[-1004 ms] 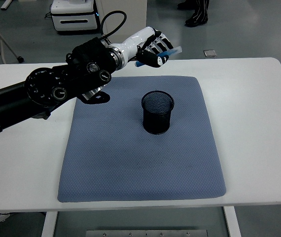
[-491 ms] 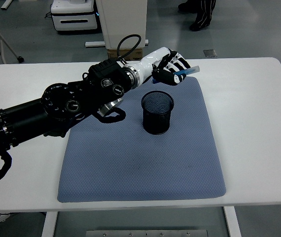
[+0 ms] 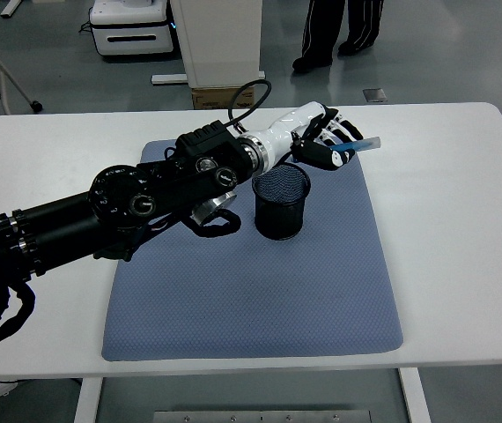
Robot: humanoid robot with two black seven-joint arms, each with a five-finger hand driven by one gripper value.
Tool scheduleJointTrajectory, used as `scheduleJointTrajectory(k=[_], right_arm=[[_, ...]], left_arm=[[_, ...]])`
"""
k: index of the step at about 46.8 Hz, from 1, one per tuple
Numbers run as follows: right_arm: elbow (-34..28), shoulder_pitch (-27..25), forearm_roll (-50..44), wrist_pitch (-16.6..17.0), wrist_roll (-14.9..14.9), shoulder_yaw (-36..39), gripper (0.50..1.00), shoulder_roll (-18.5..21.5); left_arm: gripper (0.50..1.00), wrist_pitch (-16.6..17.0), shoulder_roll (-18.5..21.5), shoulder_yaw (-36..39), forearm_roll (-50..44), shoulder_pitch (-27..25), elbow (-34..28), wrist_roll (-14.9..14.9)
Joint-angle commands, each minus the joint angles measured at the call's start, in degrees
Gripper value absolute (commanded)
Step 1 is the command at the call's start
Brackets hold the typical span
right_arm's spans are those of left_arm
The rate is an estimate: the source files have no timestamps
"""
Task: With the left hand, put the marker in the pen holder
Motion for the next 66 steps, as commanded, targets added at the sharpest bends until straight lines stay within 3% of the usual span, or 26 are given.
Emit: scheduleJointTrajectory(k=[1, 10, 20, 31, 38, 50, 56, 66], right_arm=[[0.0, 0.0, 0.0, 0.0, 0.0, 0.0, 1.000, 0.0], [0.0, 0.0, 0.0, 0.0, 0.0, 0.0, 1.000, 0.0], [0.0, 0.0, 0.0, 0.0, 0.0, 0.0, 1.000, 0.0], [0.0, 0.0, -0.1, 0.0, 0.0, 0.0, 1.000, 0.0], [0.0, 0.0, 0.0, 0.1, 0.0, 0.0, 1.000, 0.0], [0.0, 0.0, 0.0, 0.0, 0.0, 0.0, 1.000, 0.0], [0.0, 0.0, 0.0, 0.0, 0.0, 0.0, 1.000, 0.0], [0.0, 0.0, 0.0, 0.0, 0.0, 0.0, 1.000, 0.0]], left_arm=[[0.500, 0.0, 0.1, -0.5, 0.1, 1.6, -1.0, 0.1], [0.500, -0.1, 0.9, -2.4, 0.1, 3.5, -2.3, 0.1], [0.557, -0.2, 2.8, -3.6, 0.1, 4.3, -2.3, 0.1], [0.666, -0.2, 3.1, -3.6, 0.2, 5.4, -2.3, 0.1], [0.803, 0.0, 3.1, -3.6, 0.2, 5.8, -2.3, 0.1], [0.850, -0.1, 3.2, -6.1, 0.4, 5.8, -2.3, 0.1], [1.000, -0.1, 5.0, -9.0, 0.2, 5.8, -2.2, -0.1], [1.000, -0.2, 5.5, -17.9, -0.2, 7.6, -1.8, -0.2]])
